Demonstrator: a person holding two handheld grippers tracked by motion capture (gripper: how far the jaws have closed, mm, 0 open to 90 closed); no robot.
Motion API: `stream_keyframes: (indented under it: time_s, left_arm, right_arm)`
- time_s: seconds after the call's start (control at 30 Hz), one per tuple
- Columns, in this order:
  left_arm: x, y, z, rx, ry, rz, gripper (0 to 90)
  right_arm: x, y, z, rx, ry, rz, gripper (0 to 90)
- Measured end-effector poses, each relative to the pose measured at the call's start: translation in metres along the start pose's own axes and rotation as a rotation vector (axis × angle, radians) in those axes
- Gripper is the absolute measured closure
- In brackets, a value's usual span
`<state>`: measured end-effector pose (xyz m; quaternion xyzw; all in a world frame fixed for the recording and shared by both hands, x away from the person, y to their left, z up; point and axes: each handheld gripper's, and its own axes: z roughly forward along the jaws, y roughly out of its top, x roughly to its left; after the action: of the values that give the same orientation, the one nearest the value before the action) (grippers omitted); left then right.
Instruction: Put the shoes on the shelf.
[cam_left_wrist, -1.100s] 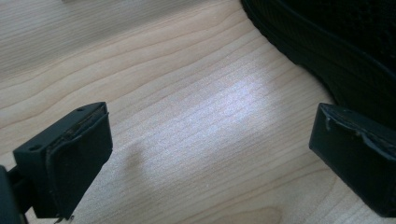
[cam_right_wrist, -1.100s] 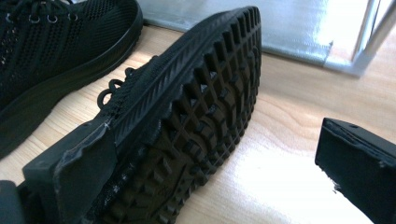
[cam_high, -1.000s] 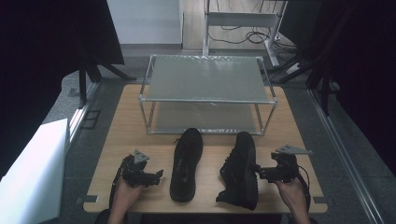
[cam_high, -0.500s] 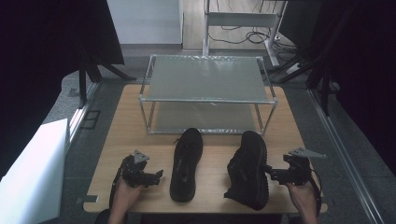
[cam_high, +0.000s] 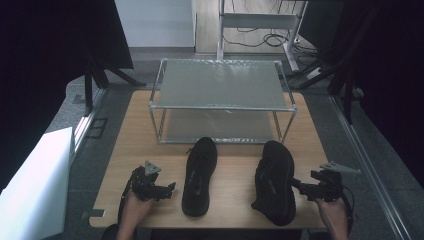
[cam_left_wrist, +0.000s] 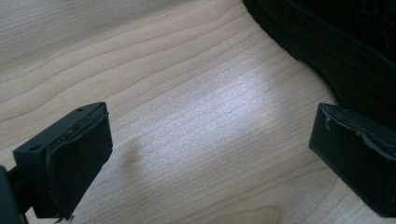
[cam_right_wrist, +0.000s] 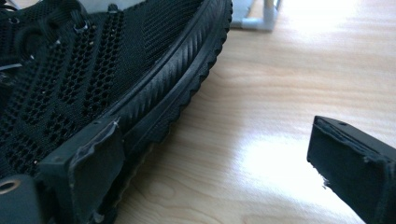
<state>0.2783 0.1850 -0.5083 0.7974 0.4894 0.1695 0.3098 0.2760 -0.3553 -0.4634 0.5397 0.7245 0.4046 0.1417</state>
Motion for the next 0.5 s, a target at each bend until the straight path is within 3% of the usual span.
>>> stream_keyframes:
  time_s: [0.1,0.17,0.27,0.33,0.5]
  left_arm:
    - [0.000,0.000,0.000,0.004,-0.002,0.002,0.0]
    - [-0.001,0.000,0.001,0.003,-0.001,0.003,0.0]
    - [-0.001,0.000,0.001,0.001,-0.003,0.003,0.0]
    - [-0.001,0.000,0.001,0.000,-0.003,-0.001,0.0]
    - [0.000,0.001,-0.001,-0.013,-0.018,-0.027,0.0]
  right_arm:
    - [-0.008,-0.005,-0.001,0.016,-0.010,0.022,8.1]
    - [-0.015,-0.009,-0.001,0.042,-0.041,0.026,13.3]
    - [-0.025,-0.013,0.002,0.067,-0.075,0.041,13.4]
    - [-0.030,-0.015,0.003,0.058,-0.061,0.072,12.9]
    - [-0.030,-0.016,0.003,0.041,-0.057,0.074,12.3]
